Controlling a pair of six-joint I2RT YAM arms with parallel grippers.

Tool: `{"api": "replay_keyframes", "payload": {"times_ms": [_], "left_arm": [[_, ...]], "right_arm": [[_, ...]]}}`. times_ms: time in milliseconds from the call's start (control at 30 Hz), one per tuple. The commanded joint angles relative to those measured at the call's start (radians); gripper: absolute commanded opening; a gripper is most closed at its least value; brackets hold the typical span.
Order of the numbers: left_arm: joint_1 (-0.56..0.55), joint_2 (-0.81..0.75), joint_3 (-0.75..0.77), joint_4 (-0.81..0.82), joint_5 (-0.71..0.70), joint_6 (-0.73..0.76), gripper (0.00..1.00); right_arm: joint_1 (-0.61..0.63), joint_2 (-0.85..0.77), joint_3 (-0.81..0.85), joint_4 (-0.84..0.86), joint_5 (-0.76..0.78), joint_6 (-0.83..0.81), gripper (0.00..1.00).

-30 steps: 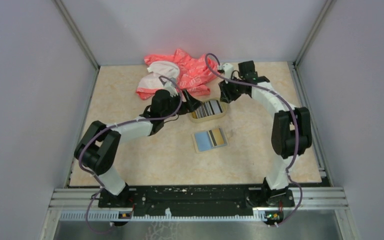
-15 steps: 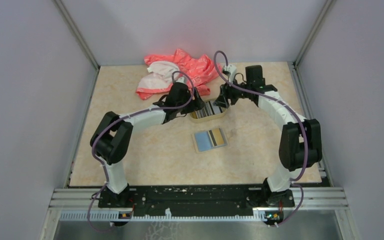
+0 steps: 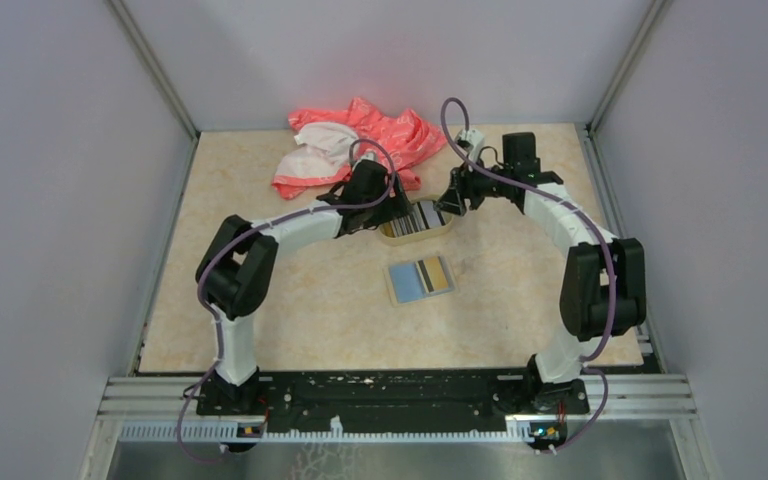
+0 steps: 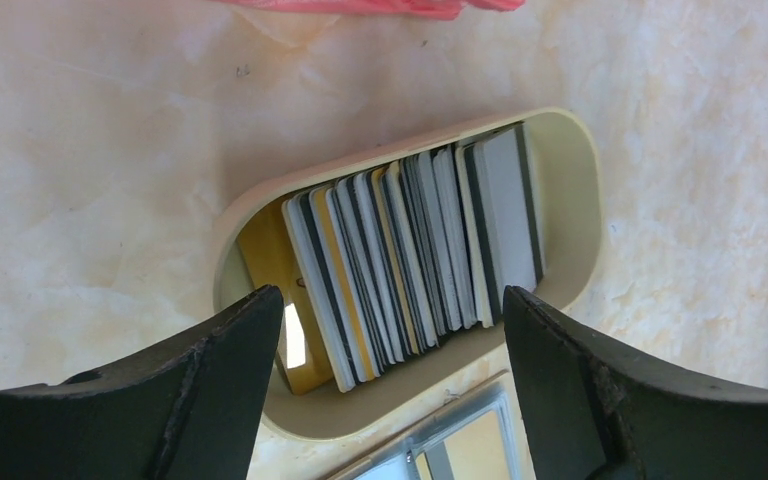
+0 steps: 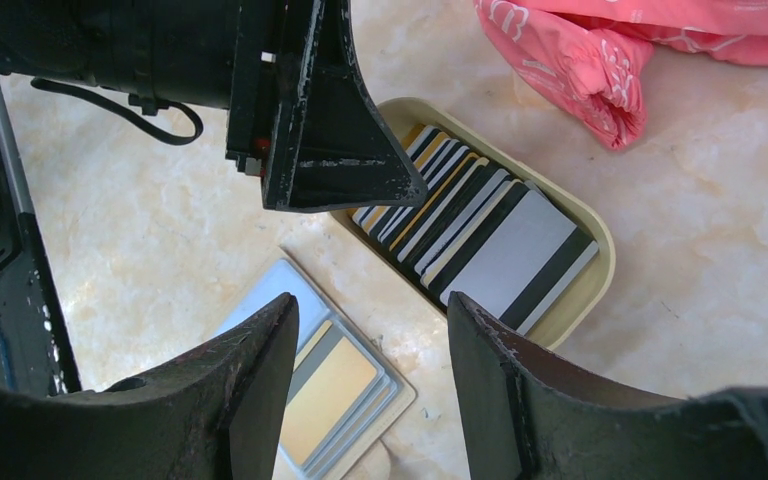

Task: Put the credit cards into the card holder
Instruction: Pick up the credit card from the storage box.

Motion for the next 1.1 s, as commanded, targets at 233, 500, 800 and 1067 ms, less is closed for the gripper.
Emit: {"api": "replay_keyframes", "payload": {"times_ms": [233, 500, 800, 1067], "left_arm": [[-0.008, 0.05, 0.056, -0.058, -0.025, -0.047, 0.9], [-0.008, 0.085, 0.09, -0.074, -0.022, -0.081, 0.91], [-0.007, 0.129, 0.134, -0.113, -0.019, -0.128, 0.92], [-0.006, 0.135, 0.123, -0.056, 0.053, -0.14, 0.9]], "right_arm": [[-0.032, -0.026, 0.008, 0.053, -0.056, 0.014, 0.56], [-0.041, -0.026, 0.007, 0.057, -0.07, 0.022, 0.56], [-0.053, -0.033, 0.004, 0.068, -0.094, 0.039, 0.56], [-0.069, -0.039, -0.002, 0.082, -0.117, 0.054, 0.56]]}}
